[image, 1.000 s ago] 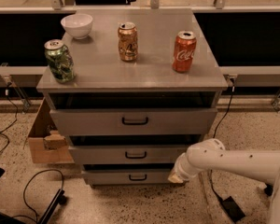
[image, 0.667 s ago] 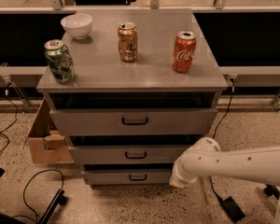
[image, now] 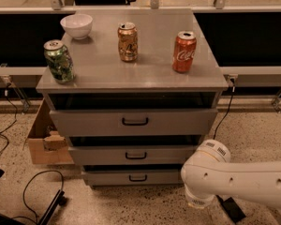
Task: Close middle drawer
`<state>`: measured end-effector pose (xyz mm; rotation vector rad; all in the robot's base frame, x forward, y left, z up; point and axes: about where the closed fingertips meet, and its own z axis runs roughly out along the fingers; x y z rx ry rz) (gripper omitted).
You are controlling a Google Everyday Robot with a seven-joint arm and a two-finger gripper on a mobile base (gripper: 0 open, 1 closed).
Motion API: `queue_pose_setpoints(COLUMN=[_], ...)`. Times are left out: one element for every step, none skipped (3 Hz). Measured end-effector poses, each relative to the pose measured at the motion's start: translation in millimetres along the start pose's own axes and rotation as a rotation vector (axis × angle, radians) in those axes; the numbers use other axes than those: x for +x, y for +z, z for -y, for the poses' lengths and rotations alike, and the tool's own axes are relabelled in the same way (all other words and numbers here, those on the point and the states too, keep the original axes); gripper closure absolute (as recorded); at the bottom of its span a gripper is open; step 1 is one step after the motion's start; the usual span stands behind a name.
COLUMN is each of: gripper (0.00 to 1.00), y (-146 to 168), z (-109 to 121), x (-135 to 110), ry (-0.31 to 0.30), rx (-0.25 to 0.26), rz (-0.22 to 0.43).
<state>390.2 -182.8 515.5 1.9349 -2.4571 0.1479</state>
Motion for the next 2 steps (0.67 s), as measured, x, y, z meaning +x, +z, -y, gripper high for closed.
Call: queue_pose_setpoints(gripper=[1.00, 1.00], y=[-58, -132], z=[-36, -47], x=[48, 80], ry=[0.157, 0.403], rx=[0.009, 0.103], rz=[-0.105, -0.126])
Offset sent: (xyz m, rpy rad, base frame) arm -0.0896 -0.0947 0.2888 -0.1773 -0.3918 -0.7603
